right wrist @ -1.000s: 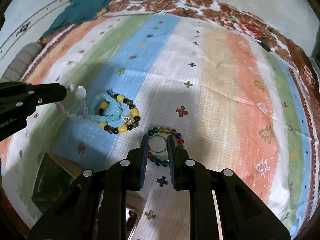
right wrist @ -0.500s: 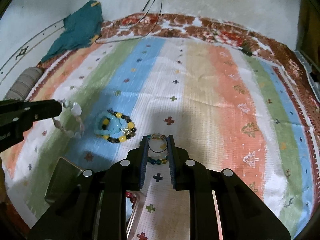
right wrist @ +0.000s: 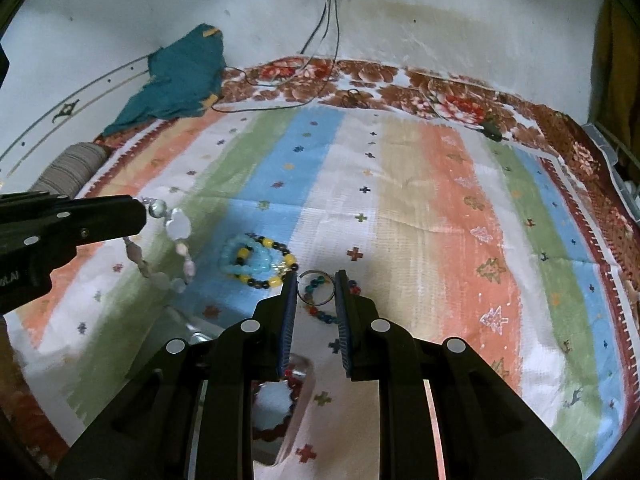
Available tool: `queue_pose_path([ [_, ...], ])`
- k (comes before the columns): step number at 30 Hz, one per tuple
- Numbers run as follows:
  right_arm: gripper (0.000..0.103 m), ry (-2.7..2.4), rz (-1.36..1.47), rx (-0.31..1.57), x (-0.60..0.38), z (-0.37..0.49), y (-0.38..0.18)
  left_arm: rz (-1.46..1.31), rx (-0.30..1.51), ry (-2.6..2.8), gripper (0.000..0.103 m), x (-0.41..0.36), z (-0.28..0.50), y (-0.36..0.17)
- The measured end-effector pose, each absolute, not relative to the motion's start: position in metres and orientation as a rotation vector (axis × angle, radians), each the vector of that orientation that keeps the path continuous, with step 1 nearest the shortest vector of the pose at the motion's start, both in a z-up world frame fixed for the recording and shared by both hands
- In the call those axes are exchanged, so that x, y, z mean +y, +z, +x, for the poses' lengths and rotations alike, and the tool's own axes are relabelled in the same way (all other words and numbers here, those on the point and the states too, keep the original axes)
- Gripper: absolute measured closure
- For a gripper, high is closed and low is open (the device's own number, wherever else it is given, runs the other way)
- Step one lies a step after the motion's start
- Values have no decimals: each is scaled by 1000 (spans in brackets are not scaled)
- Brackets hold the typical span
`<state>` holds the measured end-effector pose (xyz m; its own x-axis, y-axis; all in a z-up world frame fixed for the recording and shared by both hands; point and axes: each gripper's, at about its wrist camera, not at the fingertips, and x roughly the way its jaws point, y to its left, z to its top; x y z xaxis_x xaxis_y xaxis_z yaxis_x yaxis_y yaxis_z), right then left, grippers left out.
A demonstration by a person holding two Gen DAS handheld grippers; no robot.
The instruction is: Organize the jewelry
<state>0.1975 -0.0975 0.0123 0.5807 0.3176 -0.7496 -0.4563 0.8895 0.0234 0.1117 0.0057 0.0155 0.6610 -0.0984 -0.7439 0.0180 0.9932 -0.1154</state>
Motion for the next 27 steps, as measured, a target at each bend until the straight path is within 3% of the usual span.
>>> queue_pose_path([
  [27, 82, 554, -91, 875, -104, 157, 17, -132, 862, -100, 92, -8, 67, 16],
])
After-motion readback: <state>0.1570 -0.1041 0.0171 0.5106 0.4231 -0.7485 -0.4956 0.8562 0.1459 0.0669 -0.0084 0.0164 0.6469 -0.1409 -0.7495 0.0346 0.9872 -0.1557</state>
